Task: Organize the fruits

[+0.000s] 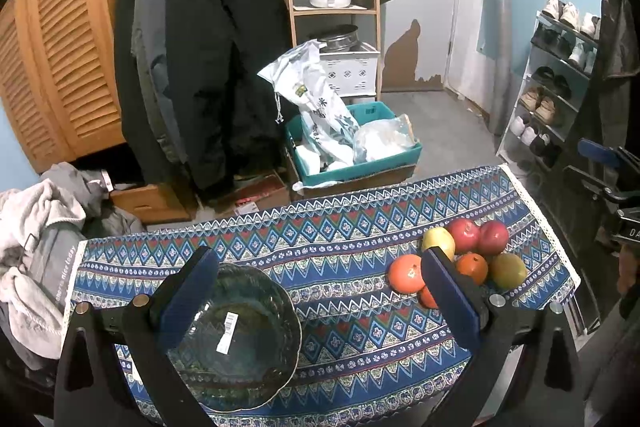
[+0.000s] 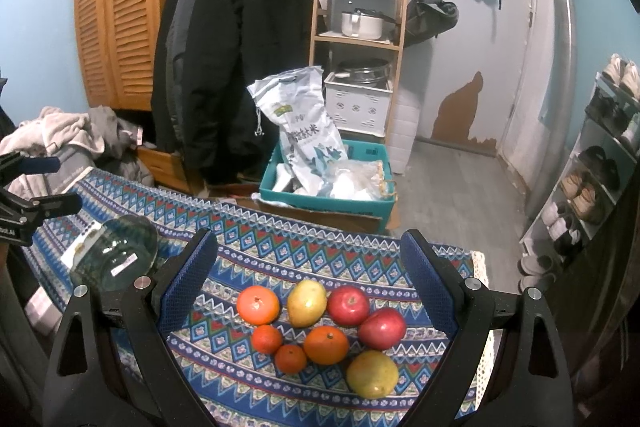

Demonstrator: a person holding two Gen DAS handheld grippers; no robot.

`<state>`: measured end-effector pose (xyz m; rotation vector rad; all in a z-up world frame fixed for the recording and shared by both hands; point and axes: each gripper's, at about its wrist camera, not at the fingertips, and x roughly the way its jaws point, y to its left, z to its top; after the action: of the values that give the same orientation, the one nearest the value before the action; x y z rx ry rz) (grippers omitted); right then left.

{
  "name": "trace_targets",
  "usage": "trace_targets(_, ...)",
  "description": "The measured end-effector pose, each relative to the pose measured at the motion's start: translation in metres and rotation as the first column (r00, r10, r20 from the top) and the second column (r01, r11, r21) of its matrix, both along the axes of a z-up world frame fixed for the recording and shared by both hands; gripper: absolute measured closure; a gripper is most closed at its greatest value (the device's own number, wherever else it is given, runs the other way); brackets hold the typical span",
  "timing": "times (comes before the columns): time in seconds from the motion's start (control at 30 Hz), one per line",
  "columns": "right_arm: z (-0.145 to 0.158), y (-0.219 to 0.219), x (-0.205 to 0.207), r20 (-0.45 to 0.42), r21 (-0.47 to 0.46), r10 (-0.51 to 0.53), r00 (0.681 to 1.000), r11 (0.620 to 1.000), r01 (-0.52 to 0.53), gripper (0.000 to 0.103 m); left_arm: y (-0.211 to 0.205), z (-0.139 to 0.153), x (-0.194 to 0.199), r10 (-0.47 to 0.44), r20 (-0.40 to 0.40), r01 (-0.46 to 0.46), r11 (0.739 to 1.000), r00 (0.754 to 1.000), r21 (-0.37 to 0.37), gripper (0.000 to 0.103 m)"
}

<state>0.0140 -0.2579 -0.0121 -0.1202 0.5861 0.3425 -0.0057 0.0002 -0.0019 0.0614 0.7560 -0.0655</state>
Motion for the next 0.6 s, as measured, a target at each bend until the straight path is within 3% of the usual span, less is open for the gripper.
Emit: trace_targets(0.6,0.002,0.011,-0.006,0.000,0.002,0.002,1.000,1.000,-0.002,0.012,-0.001,-0.002,-0.002,-0.001,-0.004,0.001,1.000,1.000,-0.001,0.001)
